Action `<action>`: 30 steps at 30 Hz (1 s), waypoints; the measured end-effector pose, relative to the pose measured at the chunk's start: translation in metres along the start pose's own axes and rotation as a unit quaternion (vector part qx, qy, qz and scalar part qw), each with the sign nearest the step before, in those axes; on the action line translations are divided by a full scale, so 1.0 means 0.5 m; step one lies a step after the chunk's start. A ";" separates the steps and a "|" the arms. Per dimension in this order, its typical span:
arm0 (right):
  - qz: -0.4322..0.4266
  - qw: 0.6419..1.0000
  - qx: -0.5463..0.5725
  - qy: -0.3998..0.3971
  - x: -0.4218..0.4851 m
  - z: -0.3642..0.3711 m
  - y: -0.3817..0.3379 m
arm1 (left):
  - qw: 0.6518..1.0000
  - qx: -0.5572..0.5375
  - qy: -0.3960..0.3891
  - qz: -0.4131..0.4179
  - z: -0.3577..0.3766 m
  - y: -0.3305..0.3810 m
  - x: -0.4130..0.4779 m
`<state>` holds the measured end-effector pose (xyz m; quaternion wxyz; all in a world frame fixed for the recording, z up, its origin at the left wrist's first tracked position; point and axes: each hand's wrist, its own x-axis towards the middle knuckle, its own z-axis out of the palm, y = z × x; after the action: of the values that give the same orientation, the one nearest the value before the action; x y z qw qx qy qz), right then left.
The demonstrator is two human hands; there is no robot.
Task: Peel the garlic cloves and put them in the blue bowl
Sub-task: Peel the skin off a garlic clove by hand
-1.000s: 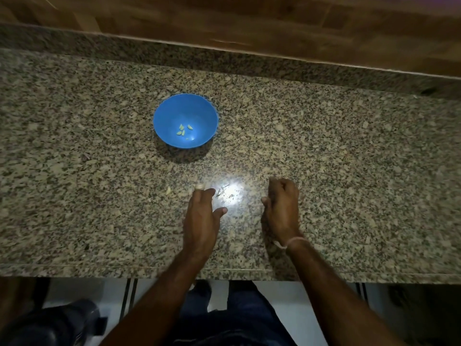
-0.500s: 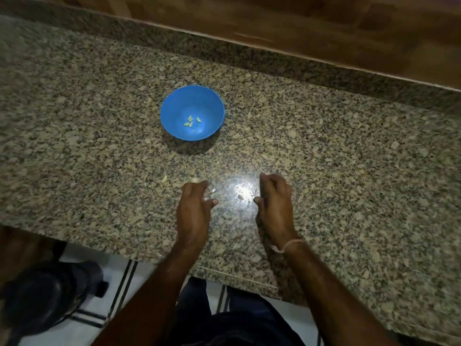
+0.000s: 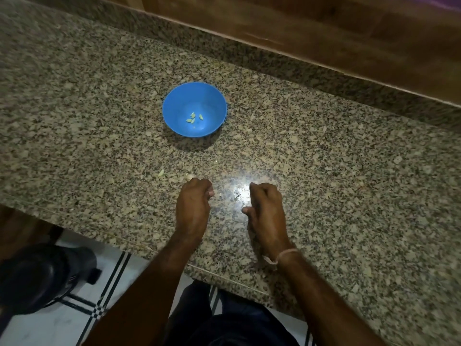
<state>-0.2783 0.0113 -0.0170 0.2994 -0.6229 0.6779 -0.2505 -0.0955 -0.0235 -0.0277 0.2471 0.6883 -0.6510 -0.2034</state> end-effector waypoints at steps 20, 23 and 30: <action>0.151 0.964 0.211 -0.063 0.027 0.143 -0.151 | 0.956 -0.206 0.063 -0.198 -0.090 -0.058 -0.061; 0.252 0.882 0.385 -0.105 0.036 0.152 -0.207 | 0.947 -0.215 0.094 -0.220 -0.124 -0.093 -0.074; 0.252 0.840 0.421 -0.229 -0.028 0.285 -0.386 | 0.918 -0.233 0.170 -0.273 -0.268 -0.228 -0.143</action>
<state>-0.0412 0.0111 0.0227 0.7325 -0.2838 0.5528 -0.2782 0.0709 0.0614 0.0068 0.4425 0.7865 -0.3198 -0.2886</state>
